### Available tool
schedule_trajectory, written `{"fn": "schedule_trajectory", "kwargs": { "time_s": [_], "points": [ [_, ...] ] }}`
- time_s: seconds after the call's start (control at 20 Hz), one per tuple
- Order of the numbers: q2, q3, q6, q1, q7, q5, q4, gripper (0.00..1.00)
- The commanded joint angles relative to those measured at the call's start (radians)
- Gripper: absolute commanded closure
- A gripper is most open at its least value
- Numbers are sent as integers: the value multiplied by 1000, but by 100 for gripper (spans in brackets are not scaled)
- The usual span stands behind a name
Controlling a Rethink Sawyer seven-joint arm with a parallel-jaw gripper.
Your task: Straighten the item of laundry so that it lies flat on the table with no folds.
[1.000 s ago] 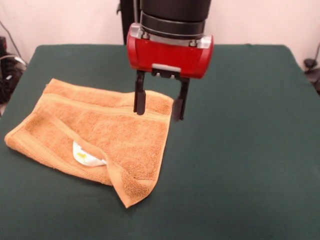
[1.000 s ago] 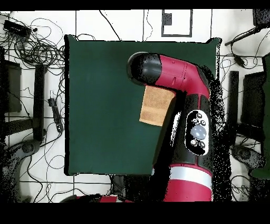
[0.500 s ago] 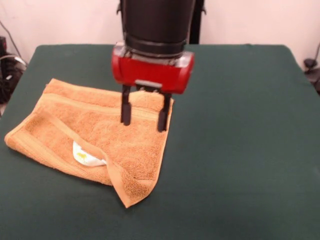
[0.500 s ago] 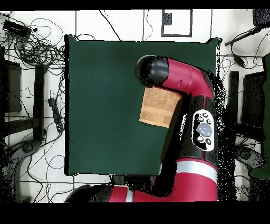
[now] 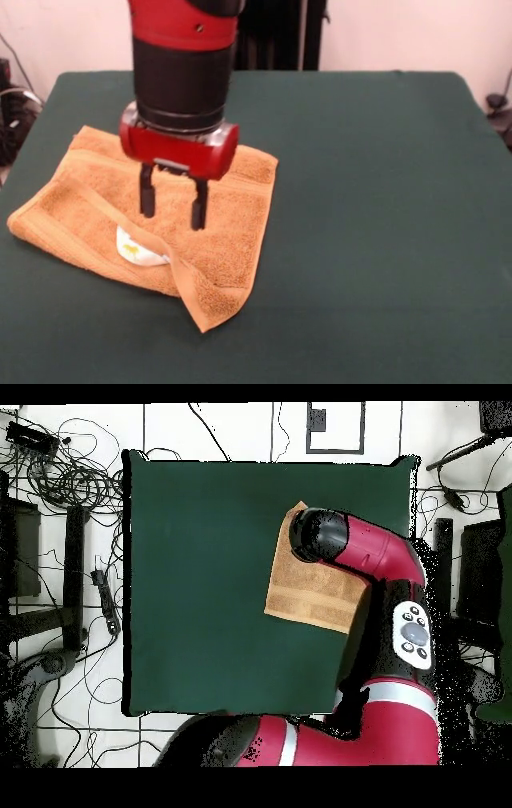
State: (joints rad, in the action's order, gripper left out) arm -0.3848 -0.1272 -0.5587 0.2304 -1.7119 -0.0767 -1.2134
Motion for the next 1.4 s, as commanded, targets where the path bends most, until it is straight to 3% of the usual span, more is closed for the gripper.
{"fn": "schedule_trajectory", "kwargs": {
  "time_s": [0.05, 0.6, 1.4],
  "points": [
    [80, 100, 101, 2, -180, -10, -174, 0],
    [142, 106, 149, 13, -172, -16, -139, 0],
    [126, 82, 114, -11, -170, -17, -146, 0]
  ]
}}
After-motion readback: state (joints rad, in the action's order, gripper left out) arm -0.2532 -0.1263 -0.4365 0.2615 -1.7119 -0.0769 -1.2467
